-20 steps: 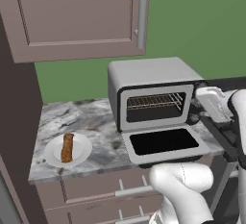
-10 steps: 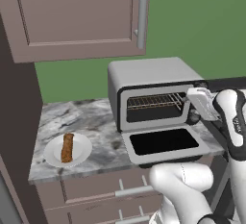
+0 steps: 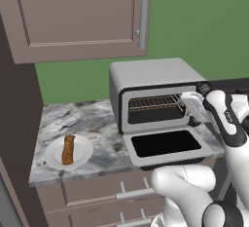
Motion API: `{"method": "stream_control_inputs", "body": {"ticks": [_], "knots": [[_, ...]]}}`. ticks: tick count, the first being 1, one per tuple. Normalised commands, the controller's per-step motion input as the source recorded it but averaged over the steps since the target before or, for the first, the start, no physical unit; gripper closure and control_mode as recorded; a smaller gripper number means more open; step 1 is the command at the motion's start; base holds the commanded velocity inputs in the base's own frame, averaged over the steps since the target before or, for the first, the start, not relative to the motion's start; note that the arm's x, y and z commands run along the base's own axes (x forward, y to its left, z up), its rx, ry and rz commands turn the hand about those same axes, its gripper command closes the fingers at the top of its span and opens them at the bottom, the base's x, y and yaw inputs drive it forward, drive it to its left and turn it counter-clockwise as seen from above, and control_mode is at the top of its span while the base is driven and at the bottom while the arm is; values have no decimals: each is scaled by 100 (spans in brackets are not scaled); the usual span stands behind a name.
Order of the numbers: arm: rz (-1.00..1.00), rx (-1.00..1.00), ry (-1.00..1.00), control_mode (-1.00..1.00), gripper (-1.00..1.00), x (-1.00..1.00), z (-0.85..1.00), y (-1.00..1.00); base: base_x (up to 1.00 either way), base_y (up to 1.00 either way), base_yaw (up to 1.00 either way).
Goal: Pull the toaster oven rack outwards. Pick up the baguette from the plate and place it on the toaster oven rack. Close the toaster oven door fully and set the temperature to the lowest setting.
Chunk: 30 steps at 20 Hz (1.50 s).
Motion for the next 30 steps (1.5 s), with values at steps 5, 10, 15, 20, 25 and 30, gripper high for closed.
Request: {"method": "stream_control_inputs", "body": {"ticks": [5,10,15,20,25,30], "knots": [[0,0,0,-100,-100,35,-35,0,0,0,0],[0,0,-1,-100,-100,34,-29,0,0,0,0],[0,0,-3,-100,-100,39,-24,1,0,0,0],[0,0,-6,-100,-100,38,-8,0,0,0,0],[0,0,-4,-100,-100,34,-12,0,0,0,0],[0,0,0,-100,-100,35,-21,0,0,0,0]]}}
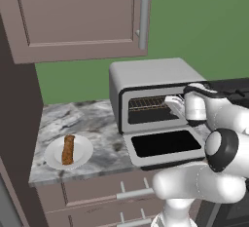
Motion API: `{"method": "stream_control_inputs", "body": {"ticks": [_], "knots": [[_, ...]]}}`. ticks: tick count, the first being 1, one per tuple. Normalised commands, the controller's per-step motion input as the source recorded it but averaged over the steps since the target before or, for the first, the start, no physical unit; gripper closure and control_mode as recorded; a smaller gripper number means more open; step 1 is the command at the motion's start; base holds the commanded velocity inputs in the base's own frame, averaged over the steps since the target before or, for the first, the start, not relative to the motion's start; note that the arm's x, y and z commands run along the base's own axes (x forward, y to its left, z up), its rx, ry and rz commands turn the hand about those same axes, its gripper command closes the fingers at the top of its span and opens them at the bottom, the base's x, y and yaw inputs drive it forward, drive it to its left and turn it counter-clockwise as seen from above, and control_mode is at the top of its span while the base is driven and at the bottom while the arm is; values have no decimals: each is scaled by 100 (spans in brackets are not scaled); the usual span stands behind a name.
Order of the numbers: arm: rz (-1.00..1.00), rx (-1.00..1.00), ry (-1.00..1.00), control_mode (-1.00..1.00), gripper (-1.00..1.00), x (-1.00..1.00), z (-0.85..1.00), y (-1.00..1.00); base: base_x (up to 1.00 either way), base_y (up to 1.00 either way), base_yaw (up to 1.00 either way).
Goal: Pull the toaster oven rack outwards. Pick up the baguette from the plate and place it on the toaster oven rack. Close the toaster oven door fully and set the temperature to the lowest setting.
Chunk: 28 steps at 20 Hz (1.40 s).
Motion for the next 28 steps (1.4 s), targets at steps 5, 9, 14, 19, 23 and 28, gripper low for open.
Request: {"method": "stream_control_inputs", "body": {"ticks": [5,9,14,19,23,28], "knots": [[0,0,0,-100,-100,33,-16,0,0,0,0],[0,0,0,-100,-100,28,-11,0,0,0,0],[0,0,0,-100,-100,28,-12,0,0,0,0],[0,0,0,-100,100,27,-19,0,0,0,0],[0,0,0,-100,100,14,-11,0,0,0,0],[0,0,6,-100,100,-2,-5,-2,0,0,0]]}}
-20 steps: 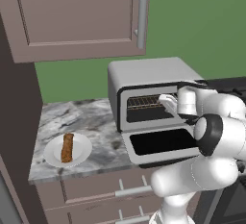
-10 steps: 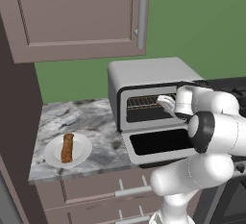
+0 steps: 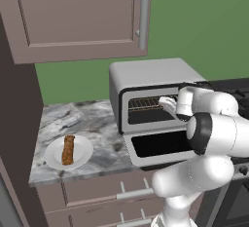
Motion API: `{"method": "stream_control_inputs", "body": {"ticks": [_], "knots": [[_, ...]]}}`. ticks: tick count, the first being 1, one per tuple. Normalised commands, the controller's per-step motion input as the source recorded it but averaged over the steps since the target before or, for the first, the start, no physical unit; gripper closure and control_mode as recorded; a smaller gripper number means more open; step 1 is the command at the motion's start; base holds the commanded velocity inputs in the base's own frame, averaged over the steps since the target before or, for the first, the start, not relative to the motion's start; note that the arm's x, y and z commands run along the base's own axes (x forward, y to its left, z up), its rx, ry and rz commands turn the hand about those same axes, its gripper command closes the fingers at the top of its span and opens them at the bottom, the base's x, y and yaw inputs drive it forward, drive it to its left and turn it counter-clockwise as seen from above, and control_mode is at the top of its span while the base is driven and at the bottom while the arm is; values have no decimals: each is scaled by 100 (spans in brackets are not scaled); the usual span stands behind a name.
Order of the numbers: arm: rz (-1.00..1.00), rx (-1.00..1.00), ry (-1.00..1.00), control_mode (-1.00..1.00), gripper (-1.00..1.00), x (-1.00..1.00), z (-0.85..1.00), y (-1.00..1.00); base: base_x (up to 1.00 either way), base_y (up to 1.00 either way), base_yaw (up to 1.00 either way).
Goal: Pull the toaster oven rack outwards. Pick up the baguette from the plate and place it on the toaster oven rack. Close the toaster oven door fully and set the temperature to the lowest setting.
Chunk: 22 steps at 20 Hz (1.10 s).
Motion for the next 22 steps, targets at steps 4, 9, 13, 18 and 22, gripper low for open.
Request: {"method": "stream_control_inputs", "body": {"ticks": [4,9,13,18,22], "knots": [[0,0,14,-100,100,-39,-16,-6,0,0,0],[0,0,16,-100,100,-67,-22,-10,0,0,0],[0,0,14,-100,100,-91,-28,-11,0,0,0],[-1,0,18,-100,100,-92,-31,-11,0,0,0],[-2,0,19,-100,100,-92,-37,-12,0,0,0]]}}
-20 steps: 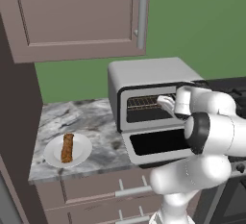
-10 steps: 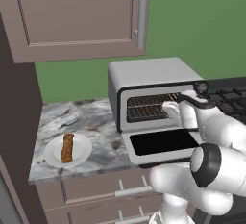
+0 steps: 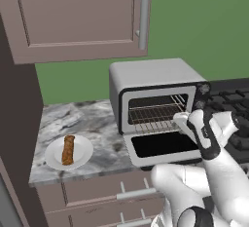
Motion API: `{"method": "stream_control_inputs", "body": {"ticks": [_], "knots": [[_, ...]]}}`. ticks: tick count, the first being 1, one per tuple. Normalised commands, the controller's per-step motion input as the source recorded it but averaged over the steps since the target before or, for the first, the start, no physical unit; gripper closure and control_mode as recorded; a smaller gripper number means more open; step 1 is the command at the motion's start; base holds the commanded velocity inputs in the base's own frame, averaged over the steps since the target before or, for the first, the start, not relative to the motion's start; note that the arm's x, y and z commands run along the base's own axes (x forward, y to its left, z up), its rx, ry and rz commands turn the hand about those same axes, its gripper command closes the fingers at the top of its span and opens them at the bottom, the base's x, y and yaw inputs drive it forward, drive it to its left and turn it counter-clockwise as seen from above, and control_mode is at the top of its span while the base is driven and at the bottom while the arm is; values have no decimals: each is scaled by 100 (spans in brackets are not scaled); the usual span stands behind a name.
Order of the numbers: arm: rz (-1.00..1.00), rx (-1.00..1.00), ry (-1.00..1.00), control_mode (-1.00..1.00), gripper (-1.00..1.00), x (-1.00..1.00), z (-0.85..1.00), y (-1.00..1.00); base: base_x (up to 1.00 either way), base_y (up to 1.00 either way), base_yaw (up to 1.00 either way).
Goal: Pull the toaster oven rack outwards. Pick up the baguette from the plate and place it on the toaster oven rack. Close the toaster oven door fully and set the temperature to the lowest setting.
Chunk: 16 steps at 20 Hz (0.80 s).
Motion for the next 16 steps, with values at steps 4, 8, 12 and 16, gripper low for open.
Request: {"method": "stream_control_inputs", "body": {"ticks": [4,8,12,16], "knots": [[-1,-1,15,-100,-100,-68,-31,-6,0,0,0],[0,-4,3,-100,-100,-5,19,2,0,0,0],[0,-1,0,-100,-100,-17,97,32,0,0,0],[2,-4,0,-100,-100,-21,100,61,0,0,0]]}}
